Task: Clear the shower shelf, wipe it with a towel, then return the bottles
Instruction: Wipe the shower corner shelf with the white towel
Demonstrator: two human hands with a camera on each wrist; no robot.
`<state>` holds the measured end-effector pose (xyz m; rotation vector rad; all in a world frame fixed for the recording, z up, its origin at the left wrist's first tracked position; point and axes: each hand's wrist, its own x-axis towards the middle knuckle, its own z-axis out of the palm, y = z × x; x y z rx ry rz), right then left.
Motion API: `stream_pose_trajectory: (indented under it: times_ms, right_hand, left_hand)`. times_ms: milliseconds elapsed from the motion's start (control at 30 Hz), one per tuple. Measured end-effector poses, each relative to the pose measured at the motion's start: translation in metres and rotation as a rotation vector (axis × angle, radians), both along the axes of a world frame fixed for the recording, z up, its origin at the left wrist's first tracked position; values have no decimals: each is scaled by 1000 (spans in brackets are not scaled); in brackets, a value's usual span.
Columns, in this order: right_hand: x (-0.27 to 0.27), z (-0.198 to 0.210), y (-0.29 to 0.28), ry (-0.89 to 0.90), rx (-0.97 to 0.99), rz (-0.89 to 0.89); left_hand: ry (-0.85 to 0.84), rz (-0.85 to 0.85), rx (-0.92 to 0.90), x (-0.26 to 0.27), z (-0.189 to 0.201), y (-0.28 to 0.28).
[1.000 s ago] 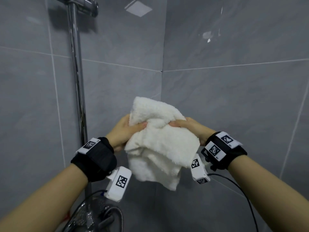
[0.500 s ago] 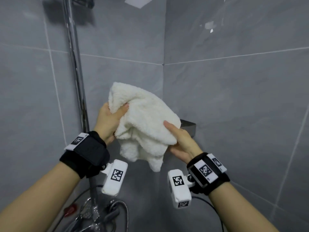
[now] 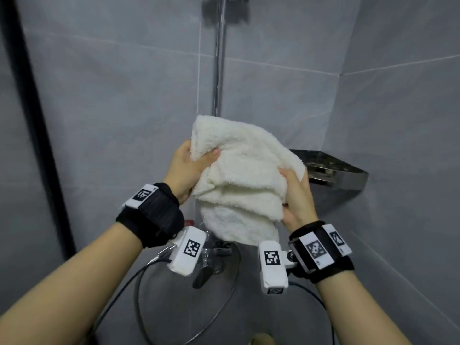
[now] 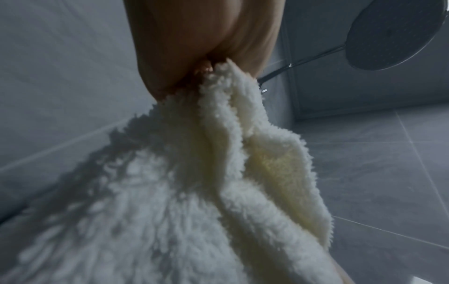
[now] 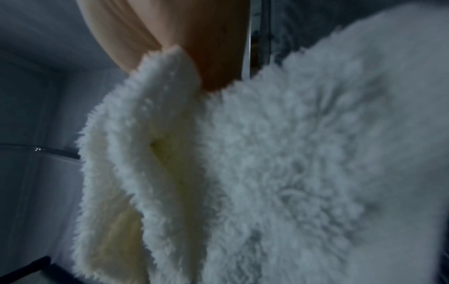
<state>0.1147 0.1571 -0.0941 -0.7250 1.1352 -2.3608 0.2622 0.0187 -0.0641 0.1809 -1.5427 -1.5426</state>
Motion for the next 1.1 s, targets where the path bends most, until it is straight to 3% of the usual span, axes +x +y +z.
stream_pose_trajectory:
  times_ms: [467, 667, 1100]
  right_hand:
    - [180, -56, -25, -139, 151, 526]
    - [278, -79, -31, -235, 251, 761]
    - [504, -101, -9, -218, 292, 1107]
  left_hand:
    - [-55, 598, 103, 232, -62, 74]
    - [-80, 765, 140, 336, -87, 103]
    - [-143, 1114, 102, 558, -119, 184]
